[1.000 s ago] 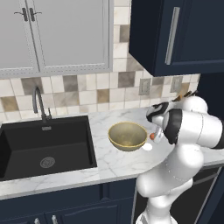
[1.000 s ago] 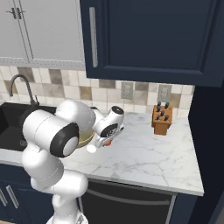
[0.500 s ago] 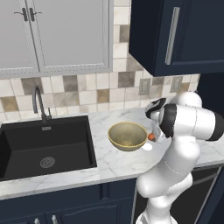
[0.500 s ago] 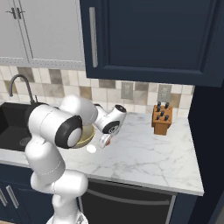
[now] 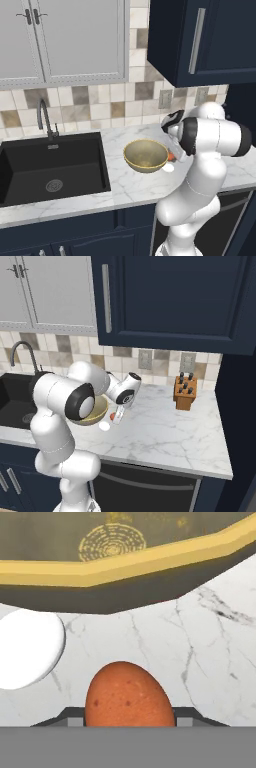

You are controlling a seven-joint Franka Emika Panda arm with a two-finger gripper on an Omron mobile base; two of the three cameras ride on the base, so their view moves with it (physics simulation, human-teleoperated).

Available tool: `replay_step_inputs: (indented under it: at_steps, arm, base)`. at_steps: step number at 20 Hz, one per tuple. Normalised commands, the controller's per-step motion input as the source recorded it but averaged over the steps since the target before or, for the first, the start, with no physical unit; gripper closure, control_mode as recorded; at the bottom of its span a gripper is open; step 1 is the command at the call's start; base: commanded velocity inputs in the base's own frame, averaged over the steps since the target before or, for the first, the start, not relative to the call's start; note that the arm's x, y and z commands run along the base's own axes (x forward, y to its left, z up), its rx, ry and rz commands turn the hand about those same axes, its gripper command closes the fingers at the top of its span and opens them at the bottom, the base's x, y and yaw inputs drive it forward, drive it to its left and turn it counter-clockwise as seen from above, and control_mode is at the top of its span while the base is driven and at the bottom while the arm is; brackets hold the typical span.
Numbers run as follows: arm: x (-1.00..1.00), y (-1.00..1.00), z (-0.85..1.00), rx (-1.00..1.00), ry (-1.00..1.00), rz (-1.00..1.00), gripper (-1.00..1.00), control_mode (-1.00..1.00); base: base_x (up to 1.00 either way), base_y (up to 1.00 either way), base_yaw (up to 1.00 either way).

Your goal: Gather the eggs and milk located in the vicinity of the sink area and place them right next to the bowl.

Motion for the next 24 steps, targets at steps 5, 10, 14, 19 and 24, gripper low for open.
replay_step_inputs:
  at_steps: [5, 10, 14, 19, 24]
  arm:
    - [0.03, 0.04, 0.00, 0.00, 0.00, 0.13, 1.00, -1.00]
    - [0.01, 0.04, -0.02, 0.00, 0.00, 0.06, 1.00, -1.00]
    - [0.00, 0.17, -0.13, 0.03, 0.00, 0.06, -1.00, -1.00]
    - [0.00, 0.09, -0.06, 0.02, 0.00, 0.03, -1.00, -1.00]
    - [0.00, 0.00, 0.00, 0.00, -0.01, 0.00, -1.00, -1.00]
  base:
    - [0.00, 0.00, 0.00]
    - [0.00, 0.00, 0.00]
    - [0.00, 0.00, 0.00]
    - [0.00, 0.00, 0.00]
    - [0.00, 0.00, 0.00]
